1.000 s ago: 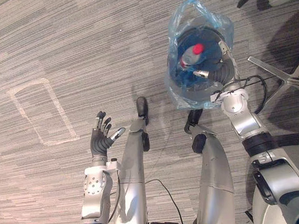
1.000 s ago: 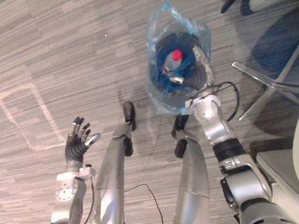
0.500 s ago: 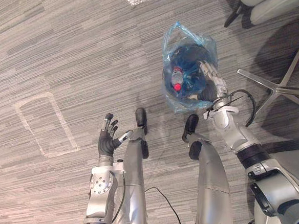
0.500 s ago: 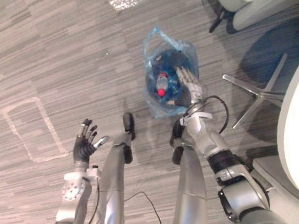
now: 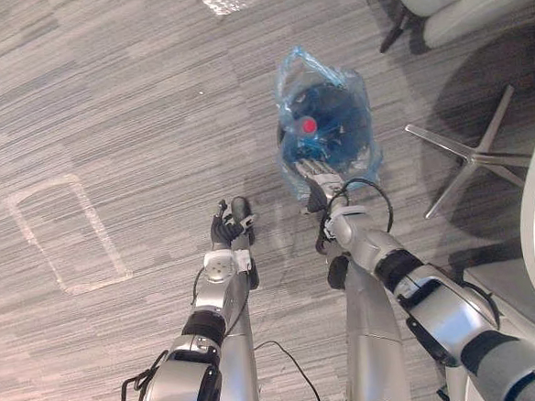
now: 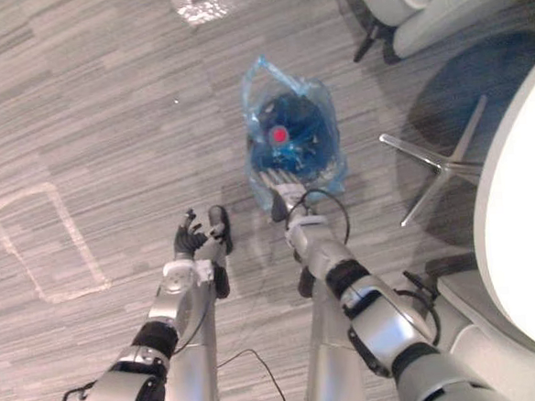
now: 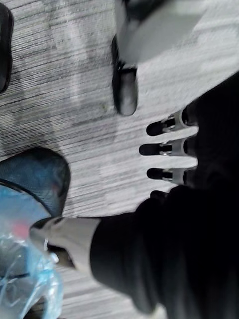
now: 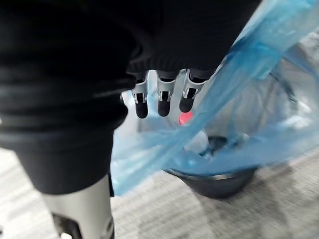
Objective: Gather rubbish on tea table into small bin, then transfer packed bag to large trash can.
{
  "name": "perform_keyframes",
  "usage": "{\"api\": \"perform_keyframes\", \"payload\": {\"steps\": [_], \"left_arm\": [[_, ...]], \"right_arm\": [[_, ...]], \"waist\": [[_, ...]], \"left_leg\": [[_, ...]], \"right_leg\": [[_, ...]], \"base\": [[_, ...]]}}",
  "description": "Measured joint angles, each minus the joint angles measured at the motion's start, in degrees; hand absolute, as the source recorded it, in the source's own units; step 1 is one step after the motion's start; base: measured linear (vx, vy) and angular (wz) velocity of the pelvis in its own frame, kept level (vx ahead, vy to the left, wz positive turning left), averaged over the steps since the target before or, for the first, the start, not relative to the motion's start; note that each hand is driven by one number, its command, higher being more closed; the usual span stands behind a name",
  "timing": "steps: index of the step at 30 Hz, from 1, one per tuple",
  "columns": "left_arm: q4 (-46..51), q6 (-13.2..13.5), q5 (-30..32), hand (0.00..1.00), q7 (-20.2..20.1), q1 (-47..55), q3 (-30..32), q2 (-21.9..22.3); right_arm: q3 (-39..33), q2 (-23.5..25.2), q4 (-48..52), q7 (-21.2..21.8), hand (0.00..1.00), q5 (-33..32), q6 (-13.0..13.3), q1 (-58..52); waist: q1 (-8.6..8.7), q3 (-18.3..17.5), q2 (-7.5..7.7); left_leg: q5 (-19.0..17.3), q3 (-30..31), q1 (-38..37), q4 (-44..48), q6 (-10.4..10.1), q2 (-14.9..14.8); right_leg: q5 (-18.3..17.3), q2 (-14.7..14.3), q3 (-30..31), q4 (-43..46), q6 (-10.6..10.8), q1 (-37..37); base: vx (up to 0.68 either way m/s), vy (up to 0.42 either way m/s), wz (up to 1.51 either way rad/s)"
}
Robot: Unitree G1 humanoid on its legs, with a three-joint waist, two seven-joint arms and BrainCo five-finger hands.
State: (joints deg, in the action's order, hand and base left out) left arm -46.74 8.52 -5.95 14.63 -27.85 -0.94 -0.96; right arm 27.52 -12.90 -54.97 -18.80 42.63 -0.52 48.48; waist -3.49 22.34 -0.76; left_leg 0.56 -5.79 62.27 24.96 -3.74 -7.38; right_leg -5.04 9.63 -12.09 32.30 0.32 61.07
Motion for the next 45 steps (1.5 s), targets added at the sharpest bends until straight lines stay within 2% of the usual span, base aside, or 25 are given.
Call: {"api": "perform_keyframes", "payload": {"steps": [5, 6, 7, 12, 13, 15, 16, 17, 19, 28, 35, 39, 45], "left_arm": [[-0.02, 0.21, -2.46, 0.0, 0.14, 4.33, 0.09, 0.08], [0.22, 1.11, -3.21, 0.0, 0.14, 4.64, 0.02, 0.17], [0.27, 1.29, -3.3, 0.0, 0.14, 4.61, -0.02, 0.18], [1.86, 2.0, -4.1, 0.0, 0.0, 4.88, -1.07, 0.63], [7.01, 2.41, -4.56, 0.0, 0.02, 6.26, -2.83, -0.01], [7.89, 6.43, -4.97, 0.0, -0.75, 5.29, -2.64, -0.55], [7.94, 5.9, -5.48, 0.0, -1.15, 3.51, -1.55, -0.55], [8.61, 4.3, -5.01, 0.0, -0.7, 2.51, -0.96, -0.48], [10.67, 2.17, -2.35, 0.0, 1.79, -0.08, -1.03, -1.22], [11.19, 1.64, -0.73, 0.0, 3.65, -0.53, -0.36, -1.51], [11.09, -0.35, -0.2, 0.0, 2.44, 1.36, -0.17, -1.31], [10.92, -1.06, 1.03, 0.0, 1.23, 4.97, -0.17, -0.55], [11.19, -2.94, 3.12, 0.0, -0.24, 11.03, -0.29, -0.45]], "right_arm": [[-4.4, -0.74, -3.62, -0.46, 0.0, -0.02, -2.24, 3.44], [-5.58, -0.8, -4.82, -0.92, 0.0, -0.05, -2.91, 4.7], [-6.05, -0.78, -5.11, -1.05, 1.0, -0.07, -3.26, 5.06], [-7.19, -1.32, -5.92, -1.77, 1.0, -0.19, -3.59, 5.61], [-7.06, -1.74, -5.71, -1.82, 1.0, -0.57, -3.55, 5.6], [-7.2, -1.82, -5.65, -2.15, 1.0, -2.39, -3.5, 5.28], [-7.73, -1.7, -5.51, -2.14, 1.0, -2.79, -3.4, 4.82], [-8.33, -1.57, -5.22, -2.17, 1.0, -3.38, -3.31, 4.61], [-8.69, -1.29, -4.44, -2.56, 1.0, -4.92, -3.46, 4.29], [-11.61, -1.2, -1.16, -2.66, 1.0, -7.27, -2.24, 4.0], [-11.51, -0.71, 13.29, -2.78, 1.0, -10.35, -1.85, -3.69], [-10.39, -0.48, 27.73, -2.85, 1.0, -13.6, -1.18, -13.04], [-10.44, 2.19, 47.51, -2.05, 1.0, -16.48, 0.1, -27.04]], "waist": [[-0.53, 0.15, 0.24], [-0.76, 0.15, 0.23], [-0.86, 0.16, 0.22], [-1.52, 0.16, 0.2], [-1.6, 0.17, 0.2], [-1.99, 0.18, 0.18], [-1.92, 0.18, 0.19], [-1.91, 0.18, 0.18], [-1.7, 0.18, 0.18], [-1.61, 0.18, 0.18], [-1.28, 0.13, 0.28], [-0.95, 0.1, 0.32], [0.33, -0.36, 1.7]], "left_leg": [[1.11, 0.16, 2.16, -0.85, -0.21, 0.14], [1.11, 0.16, 2.53, -0.83, -0.21, 0.19], [1.11, 0.18, 2.66, -0.82, -0.21, 0.21], [1.04, 0.41, 3.04, -1.3, -0.16, 0.94], [1.05, 0.41, 3.84, -1.64, -0.06, 1.01], [1.2, 0.58, 4.63, -1.23, -0.09, 0.91], [1.22, 0.58, 4.88, -0.68, -0.14, 0.83], [1.22, 0.51, 4.88, -0.63, -0.14, 0.86], [1.15, 0.24, 5.01, 0.03, -0.03, 0.87], [0.57, -0.15, 5.01, 1.96, 0.32, 0.42], [-1.61, -0.62, 1.27, 5.28, 0.59, -1.4], [-3.32, -1.68, -5.51, 5.12, 0.57, -2.46], [-4.05, -3.36, -18.84, 1.46, -0.26, -3.0]], "right_leg": [[0.12, 0.06, -0.28, -0.04, -0.19, 2.59], [0.09, 0.14, -0.27, 0.21, -0.21, 3.05], [0.07, 0.17, -0.27, 0.25, -0.21, 3.15], [-0.92, 1.06, -0.29, 1.57, -0.17, 4.08], [-0.98, 1.17, -0.36, 1.78, -0.17, 4.96], [-0.98, 1.15, -0.67, 1.77, -0.17, 5.48], [-1.02, 1.15, -0.79, 1.93, -0.22, 5.48], [-1.04, 1.2, -0.75, 2.01, -0.19, 5.47], [-1.05, 1.27, -0.45, 2.17, -0.16, 5.5], [-1.12, 1.12, -0.04, 3.29, -0.17, 5.4], [-1.07, -0.41, 0.41, 3.24, -0.17, 0.55], [-1.06, -1.52, 1.2, 1.18, -0.12, -6.27], [-0.9, -2.83, 1.89, -4.12, 0.37, -19.05]], "base": [[0.01, -0.021, 0.04], [0.0, 0.0, 0.0], [0.0, 0.0, 0.0], [-0.01, -0.011, 0.1], [-0.01, -0.016, 0.11], [-0.01, -0.01, 0.03], [0.0, 0.0, 0.0], [0.0, 0.0, 0.0], [0.0, -0.004, -0.02], [-0.02, -0.013, -0.03], [-0.03, -0.017, -0.14], [-0.02, -0.03, -0.19], [0.06, -0.026, -0.12]]}}
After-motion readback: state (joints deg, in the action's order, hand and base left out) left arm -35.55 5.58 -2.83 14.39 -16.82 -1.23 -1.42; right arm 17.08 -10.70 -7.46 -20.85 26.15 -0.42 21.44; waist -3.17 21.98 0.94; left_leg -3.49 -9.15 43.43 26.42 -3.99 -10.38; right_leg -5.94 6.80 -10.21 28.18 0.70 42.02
